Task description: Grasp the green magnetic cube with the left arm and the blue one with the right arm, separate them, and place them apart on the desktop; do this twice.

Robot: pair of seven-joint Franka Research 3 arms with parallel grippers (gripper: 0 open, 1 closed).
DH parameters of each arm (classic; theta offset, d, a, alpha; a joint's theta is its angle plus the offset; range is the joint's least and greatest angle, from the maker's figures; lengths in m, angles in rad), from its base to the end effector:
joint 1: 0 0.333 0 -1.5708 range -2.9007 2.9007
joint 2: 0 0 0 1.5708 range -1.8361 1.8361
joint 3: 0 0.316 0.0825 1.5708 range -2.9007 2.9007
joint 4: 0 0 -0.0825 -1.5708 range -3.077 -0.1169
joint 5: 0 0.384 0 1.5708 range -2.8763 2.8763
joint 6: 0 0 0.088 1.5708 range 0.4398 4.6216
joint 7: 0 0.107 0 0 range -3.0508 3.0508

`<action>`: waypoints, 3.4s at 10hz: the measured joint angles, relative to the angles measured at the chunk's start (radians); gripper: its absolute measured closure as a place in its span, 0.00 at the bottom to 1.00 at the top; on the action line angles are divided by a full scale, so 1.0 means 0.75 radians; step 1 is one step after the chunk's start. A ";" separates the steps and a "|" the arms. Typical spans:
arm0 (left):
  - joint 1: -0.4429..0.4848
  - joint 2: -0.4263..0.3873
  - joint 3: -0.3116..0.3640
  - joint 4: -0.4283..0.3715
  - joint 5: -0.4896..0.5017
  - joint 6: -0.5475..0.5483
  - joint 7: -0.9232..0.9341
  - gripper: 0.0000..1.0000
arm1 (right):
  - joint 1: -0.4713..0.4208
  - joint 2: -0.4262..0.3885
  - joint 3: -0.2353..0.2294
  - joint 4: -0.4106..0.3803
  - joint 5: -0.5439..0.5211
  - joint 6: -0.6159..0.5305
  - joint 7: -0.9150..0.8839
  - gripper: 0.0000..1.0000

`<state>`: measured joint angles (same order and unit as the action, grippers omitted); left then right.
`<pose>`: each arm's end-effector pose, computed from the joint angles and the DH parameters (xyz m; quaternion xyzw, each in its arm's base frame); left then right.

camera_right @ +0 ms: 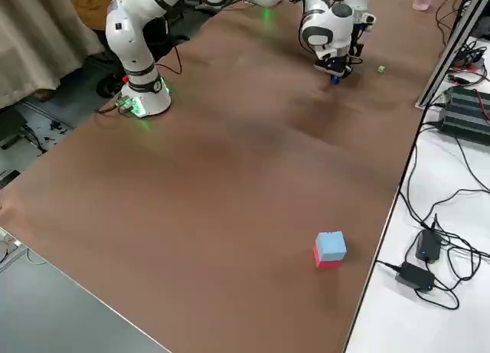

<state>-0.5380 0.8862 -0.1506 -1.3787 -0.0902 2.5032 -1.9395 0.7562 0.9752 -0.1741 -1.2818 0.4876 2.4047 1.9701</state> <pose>0.6013 -0.4591 0.2085 0.7607 0.6318 -0.0517 0.1395 0.6146 0.4503 0.1768 -0.6771 0.7231 0.0801 0.1107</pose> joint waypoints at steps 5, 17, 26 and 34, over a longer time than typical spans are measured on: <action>-0.060 0.085 0.040 0.024 0.000 0.138 -0.083 0.33 | 0.001 0.000 0.000 0.000 0.000 0.000 -0.001 0.70; -0.095 0.095 0.048 0.026 0.000 0.145 -0.085 0.76 | 0.016 -0.002 -0.003 0.001 -0.022 0.000 -0.005 0.70; -0.093 0.095 0.050 0.026 -0.001 0.144 -0.085 0.76 | 0.016 -0.002 -0.006 0.002 -0.024 0.003 -0.007 0.76; -0.088 0.095 0.049 0.029 -0.008 0.144 -0.085 0.76 | 0.017 -0.002 -0.006 0.002 -0.024 0.016 -0.007 0.76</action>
<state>-0.6038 0.9572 -0.1136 -1.3572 -0.0963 2.6110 -2.0035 0.7690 0.9734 -0.1788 -1.2804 0.4699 2.4168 1.9646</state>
